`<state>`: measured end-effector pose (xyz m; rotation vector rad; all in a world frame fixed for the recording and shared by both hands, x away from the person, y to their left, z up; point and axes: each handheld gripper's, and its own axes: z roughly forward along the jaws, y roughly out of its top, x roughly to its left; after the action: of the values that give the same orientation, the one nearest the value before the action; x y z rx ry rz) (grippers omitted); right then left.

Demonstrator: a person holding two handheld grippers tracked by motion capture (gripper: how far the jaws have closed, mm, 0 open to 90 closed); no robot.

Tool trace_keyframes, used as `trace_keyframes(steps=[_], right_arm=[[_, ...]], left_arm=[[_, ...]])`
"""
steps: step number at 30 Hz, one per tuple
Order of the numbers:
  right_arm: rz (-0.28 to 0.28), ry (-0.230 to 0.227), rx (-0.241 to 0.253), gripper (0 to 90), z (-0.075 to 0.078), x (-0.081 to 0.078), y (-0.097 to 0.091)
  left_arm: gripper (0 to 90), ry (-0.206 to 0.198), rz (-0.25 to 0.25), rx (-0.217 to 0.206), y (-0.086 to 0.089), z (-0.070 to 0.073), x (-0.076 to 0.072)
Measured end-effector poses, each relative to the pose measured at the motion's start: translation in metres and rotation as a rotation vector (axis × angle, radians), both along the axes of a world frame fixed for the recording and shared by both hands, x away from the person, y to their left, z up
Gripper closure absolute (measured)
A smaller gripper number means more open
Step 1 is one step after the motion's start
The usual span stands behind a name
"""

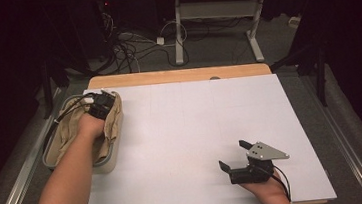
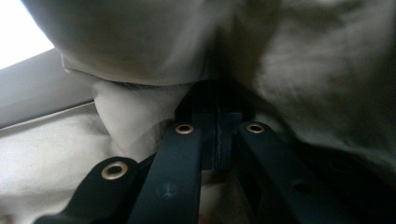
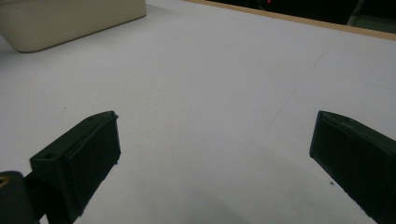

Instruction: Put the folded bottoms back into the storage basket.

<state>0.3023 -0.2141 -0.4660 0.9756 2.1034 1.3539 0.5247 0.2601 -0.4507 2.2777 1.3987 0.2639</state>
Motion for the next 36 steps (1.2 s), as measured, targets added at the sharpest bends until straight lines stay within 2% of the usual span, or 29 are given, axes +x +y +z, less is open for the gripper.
trace_keyframes(steps=[6,15,21,22,26,31,36], right_arm=[[-0.002,-0.002,-0.005,2.9,0.000,0.000,0.000],[-0.018,-0.002,-0.001,2.8,-0.001,0.000,-0.004],[-0.023,-0.010,-0.010,2.8,0.000,0.000,-0.005],[-0.024,-0.008,-0.011,2.8,-0.001,0.000,-0.005],[-0.030,0.002,-0.006,2.8,-0.003,0.003,-0.008],[-0.028,0.002,-0.007,2.8,-0.004,0.003,-0.007],[-0.027,0.001,-0.009,2.9,-0.004,0.002,-0.006]], left_arm=[[87.6,0.020,-0.006,0.018,0.002,0.004,-0.001],[87.6,-0.018,0.036,0.036,0.018,0.029,-0.021],[87.5,-0.039,0.067,0.055,0.037,0.048,-0.039],[87.5,-0.041,0.067,0.049,0.040,0.050,-0.042],[87.5,-0.071,0.038,-0.019,0.043,0.061,-0.053],[87.4,-0.078,0.000,-0.014,0.035,0.064,-0.062],[87.5,-0.065,-0.009,0.014,0.031,0.055,-0.064]])
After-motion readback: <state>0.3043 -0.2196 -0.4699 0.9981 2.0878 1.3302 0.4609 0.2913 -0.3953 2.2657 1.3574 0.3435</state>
